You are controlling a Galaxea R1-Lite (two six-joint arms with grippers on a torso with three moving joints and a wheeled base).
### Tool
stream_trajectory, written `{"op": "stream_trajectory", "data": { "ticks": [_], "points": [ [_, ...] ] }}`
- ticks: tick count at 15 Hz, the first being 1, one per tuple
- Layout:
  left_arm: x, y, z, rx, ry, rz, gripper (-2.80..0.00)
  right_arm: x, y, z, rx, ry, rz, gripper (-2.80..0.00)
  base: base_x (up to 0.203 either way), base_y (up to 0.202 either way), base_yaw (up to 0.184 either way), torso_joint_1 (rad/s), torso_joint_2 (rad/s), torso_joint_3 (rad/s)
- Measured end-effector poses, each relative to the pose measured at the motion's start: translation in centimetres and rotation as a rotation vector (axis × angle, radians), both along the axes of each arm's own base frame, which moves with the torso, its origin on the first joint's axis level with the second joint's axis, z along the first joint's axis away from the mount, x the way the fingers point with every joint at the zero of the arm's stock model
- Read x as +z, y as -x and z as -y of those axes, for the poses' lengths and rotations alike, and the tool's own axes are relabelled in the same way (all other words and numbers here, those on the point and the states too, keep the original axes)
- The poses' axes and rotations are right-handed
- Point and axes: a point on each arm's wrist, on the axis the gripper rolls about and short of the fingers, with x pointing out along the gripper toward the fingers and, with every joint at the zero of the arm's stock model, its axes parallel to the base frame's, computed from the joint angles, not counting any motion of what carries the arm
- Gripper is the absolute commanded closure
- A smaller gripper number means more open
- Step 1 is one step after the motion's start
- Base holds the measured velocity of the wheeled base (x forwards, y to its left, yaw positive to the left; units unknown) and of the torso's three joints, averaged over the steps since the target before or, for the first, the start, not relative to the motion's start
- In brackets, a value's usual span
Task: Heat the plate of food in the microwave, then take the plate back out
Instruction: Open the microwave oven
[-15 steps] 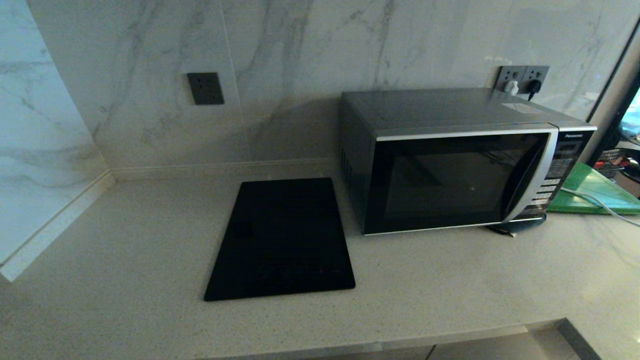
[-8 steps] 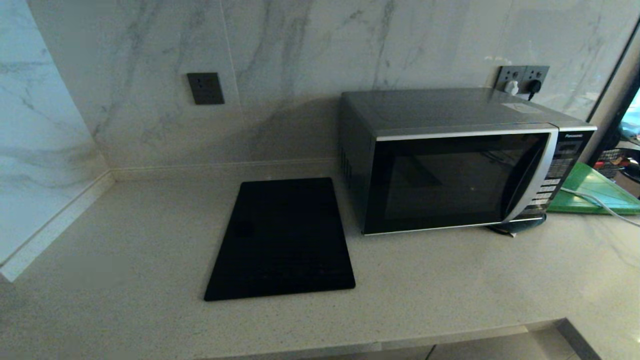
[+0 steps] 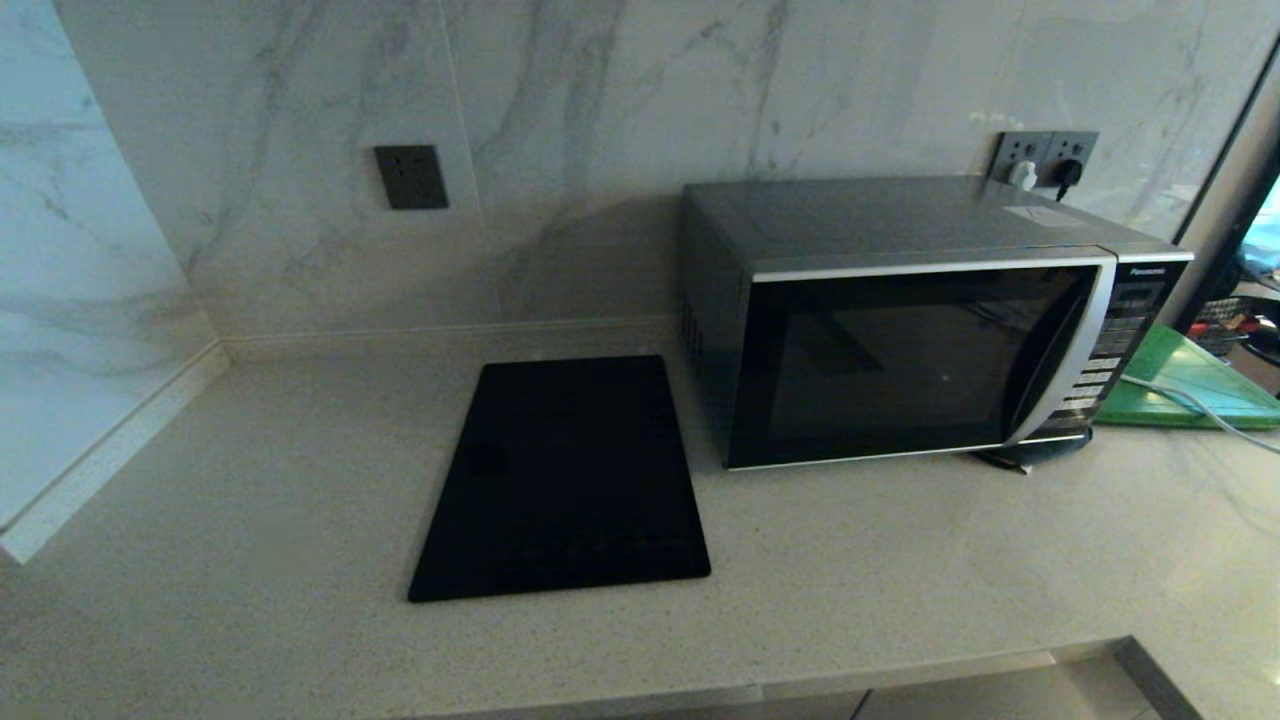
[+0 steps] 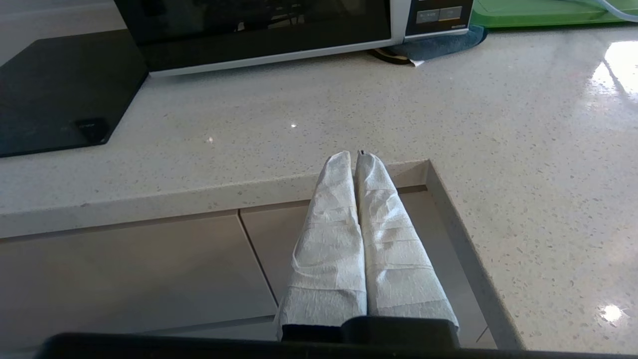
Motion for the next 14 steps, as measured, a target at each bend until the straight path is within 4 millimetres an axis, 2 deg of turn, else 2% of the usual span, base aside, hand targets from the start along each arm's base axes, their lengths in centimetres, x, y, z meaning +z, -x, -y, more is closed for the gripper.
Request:
{"op": "stream_trajectory", "data": {
  "ticks": [10,14],
  "points": [
    [0.00,0.00,0.00,0.001,-0.004,0.000,0.00,0.00,0.00,0.01,-0.003,-0.003,0.000,0.00,0.000,0.000,0.000,0.000,0.00,0.000],
    [0.55,0.03,0.01,0.001,-0.115,0.047,0.00,0.00,0.00,0.01,-0.004,-0.003,0.000,0.00,0.000,0.000,0.000,0.000,0.00,0.000]
  ]
}}
